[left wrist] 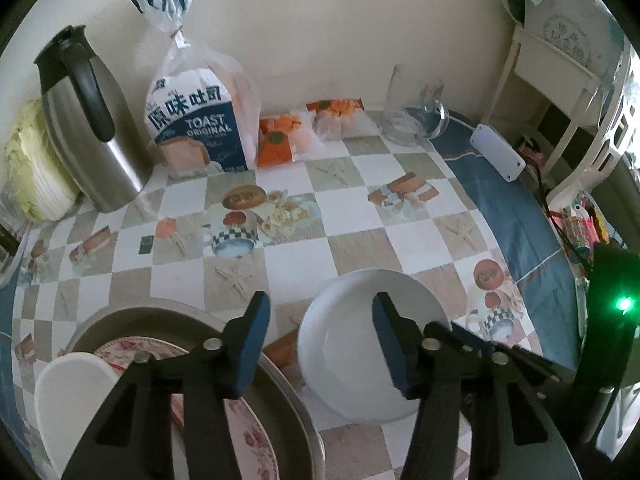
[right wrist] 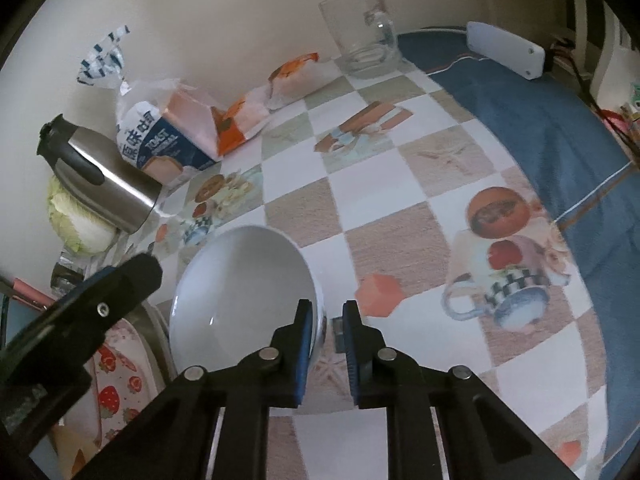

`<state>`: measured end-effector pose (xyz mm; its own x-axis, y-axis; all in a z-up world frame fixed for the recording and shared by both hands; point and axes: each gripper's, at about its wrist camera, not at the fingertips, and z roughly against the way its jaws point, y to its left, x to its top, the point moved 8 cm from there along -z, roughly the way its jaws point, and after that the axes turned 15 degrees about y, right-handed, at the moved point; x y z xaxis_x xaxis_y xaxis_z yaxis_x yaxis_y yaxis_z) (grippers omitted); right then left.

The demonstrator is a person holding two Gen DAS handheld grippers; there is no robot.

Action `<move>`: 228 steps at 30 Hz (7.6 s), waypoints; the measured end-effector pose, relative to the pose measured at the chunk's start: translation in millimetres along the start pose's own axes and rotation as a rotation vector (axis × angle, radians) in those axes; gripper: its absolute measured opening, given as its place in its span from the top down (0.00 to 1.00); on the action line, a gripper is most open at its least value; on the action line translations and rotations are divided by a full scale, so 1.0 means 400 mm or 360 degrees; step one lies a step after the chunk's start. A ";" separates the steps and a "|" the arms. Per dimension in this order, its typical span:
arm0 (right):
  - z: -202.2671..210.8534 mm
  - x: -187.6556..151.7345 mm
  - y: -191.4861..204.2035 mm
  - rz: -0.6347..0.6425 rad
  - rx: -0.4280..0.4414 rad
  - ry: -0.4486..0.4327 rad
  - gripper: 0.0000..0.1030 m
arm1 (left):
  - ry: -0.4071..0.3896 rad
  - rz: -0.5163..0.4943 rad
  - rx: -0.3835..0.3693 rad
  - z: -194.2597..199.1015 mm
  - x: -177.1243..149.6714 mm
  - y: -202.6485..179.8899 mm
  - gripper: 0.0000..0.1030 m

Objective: Organize plates and bowls
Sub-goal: 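Close the right tool on the round bowl rim while the left tool closes beside it, then lift the white round bowl with both tools and carry it over the basin, then lower the round bowl into the square bowl inside the basin, then open both tools off the round bowl rim and pull back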

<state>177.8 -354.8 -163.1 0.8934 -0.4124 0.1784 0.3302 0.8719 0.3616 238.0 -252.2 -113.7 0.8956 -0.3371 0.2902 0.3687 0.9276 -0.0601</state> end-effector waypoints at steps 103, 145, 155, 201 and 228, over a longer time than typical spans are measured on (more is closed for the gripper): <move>0.175 -0.201 0.590 0.0625 0.0071 -0.0114 0.83 | -0.0179 0.0472 -0.0104 0.314 -0.236 0.440 0.81; 0.089 -0.193 0.538 0.0597 -0.0042 0.0019 0.80 | -0.0030 0.0476 -0.0038 0.208 -0.247 0.437 0.92; 0.092 -0.193 0.540 0.0588 -0.0029 0.0014 0.80 | -0.0025 0.0481 -0.0059 0.205 -0.245 0.437 0.92; 0.090 -0.188 0.500 0.0579 -0.0157 -0.0077 0.80 | -0.0065 0.0534 -0.0146 0.237 -0.245 0.447 0.81; 0.165 -0.340 0.472 0.0683 -0.0212 -0.0266 0.00 | -0.0173 0.0573 0.0082 0.286 -0.405 0.527 0.08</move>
<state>98.3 -151.7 -58.7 0.9000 -0.0353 0.4345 -0.0116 0.9944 0.1048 141.9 16.3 -64.1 0.9329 0.0284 0.3589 0.0195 0.9914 -0.1292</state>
